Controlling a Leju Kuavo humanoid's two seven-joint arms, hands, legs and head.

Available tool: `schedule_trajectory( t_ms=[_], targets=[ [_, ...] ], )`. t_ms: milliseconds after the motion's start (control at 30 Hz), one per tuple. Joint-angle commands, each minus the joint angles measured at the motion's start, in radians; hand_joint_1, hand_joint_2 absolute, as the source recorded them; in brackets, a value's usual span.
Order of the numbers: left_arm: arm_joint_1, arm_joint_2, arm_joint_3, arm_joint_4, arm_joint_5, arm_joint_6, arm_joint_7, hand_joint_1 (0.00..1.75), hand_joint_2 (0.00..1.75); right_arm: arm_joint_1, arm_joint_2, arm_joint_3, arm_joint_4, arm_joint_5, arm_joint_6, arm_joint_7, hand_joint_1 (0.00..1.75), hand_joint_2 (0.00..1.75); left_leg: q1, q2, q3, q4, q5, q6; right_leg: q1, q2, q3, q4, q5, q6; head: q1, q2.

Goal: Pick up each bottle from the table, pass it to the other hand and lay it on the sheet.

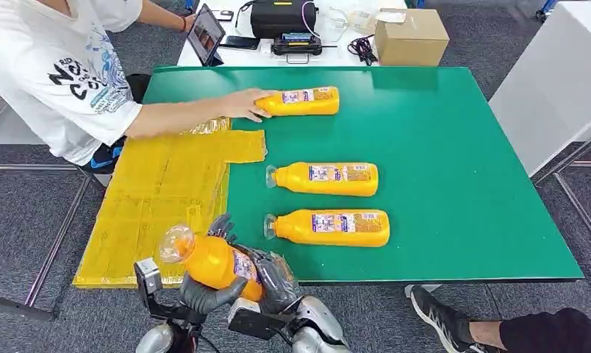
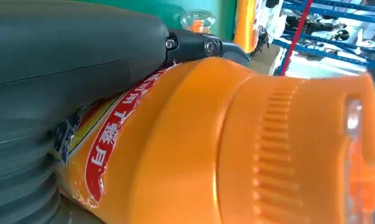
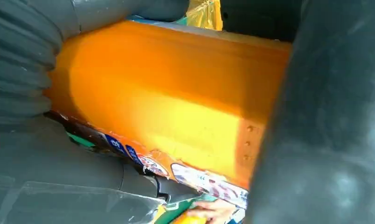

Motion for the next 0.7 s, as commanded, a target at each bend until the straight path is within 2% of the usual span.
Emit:
schedule_trajectory(
  t_ms=[33, 267, 433, 467, 633, 667, 700],
  targets=[
    [-0.052, -0.01, -0.036, 0.022, 0.015, -0.053, -0.015, 1.75, 1.75, -0.007, 0.001, 0.092, 0.092, 0.013, 0.022, -0.006, 1.75, 1.75, 0.003, -0.002, 0.008, 0.001, -0.004, -0.002, 0.003, -0.003, 0.01, -0.001, -0.004, -0.003, 0.0, 0.0],
    [-0.024, -0.013, -0.048, -0.038, 0.205, -0.214, 0.021, 1.75, 1.75, -0.006, -0.009, 0.08, 0.073, 0.024, 0.0, 0.004, 1.75, 1.75, 0.003, -0.002, 0.007, 0.001, -0.003, -0.002, 0.003, -0.003, 0.008, 0.0, -0.004, -0.003, 0.0, 0.0],
    [-0.021, -0.013, -0.05, -0.047, 0.209, -0.214, 0.023, 1.75, 1.75, -0.006, -0.01, 0.079, 0.07, 0.024, 0.002, 0.004, 1.75, 1.75, 0.001, -0.002, 0.003, 0.0, -0.001, -0.001, 0.001, -0.003, 0.004, 0.0, -0.002, -0.002, 0.0, 0.0],
    [-0.021, -0.013, -0.05, -0.047, 0.209, -0.214, 0.023, 1.75, 1.75, -0.006, -0.01, 0.079, 0.07, 0.024, 0.002, 0.004, 1.75, 1.75, 0.002, -0.003, 0.007, 0.001, -0.003, -0.002, 0.003, -0.004, 0.008, 0.0, -0.004, -0.003, 0.0, 0.0],
    [-0.012, -0.011, -0.045, -0.112, 0.241, -0.186, 0.024, 1.75, 1.75, -0.002, -0.016, 0.059, 0.046, 0.047, -0.045, 0.029, 1.75, 1.75, 0.001, -0.002, 0.002, 0.0, -0.001, -0.001, 0.001, -0.003, 0.003, 0.0, -0.001, -0.001, 0.0, 0.0],
    [-0.011, -0.009, -0.046, -0.142, 0.195, -0.143, 0.0, 1.75, 1.75, 0.001, -0.017, 0.049, 0.031, 0.048, -0.057, 0.039, 1.68, 1.75, 0.002, -0.002, 0.004, 0.001, -0.002, -0.001, 0.002, -0.003, 0.005, 0.0, -0.003, -0.002, 0.0, 0.0],
    [-0.011, -0.008, -0.044, -0.16, 0.186, -0.129, -0.001, 1.75, 1.75, 0.003, -0.019, 0.045, 0.018, 0.063, -0.079, 0.053, 1.15, 1.75, 0.001, -0.002, 0.001, 0.0, -0.001, -0.001, 0.001, -0.003, 0.002, 0.0, -0.001, -0.001, 0.0, 0.0]
  ],
)
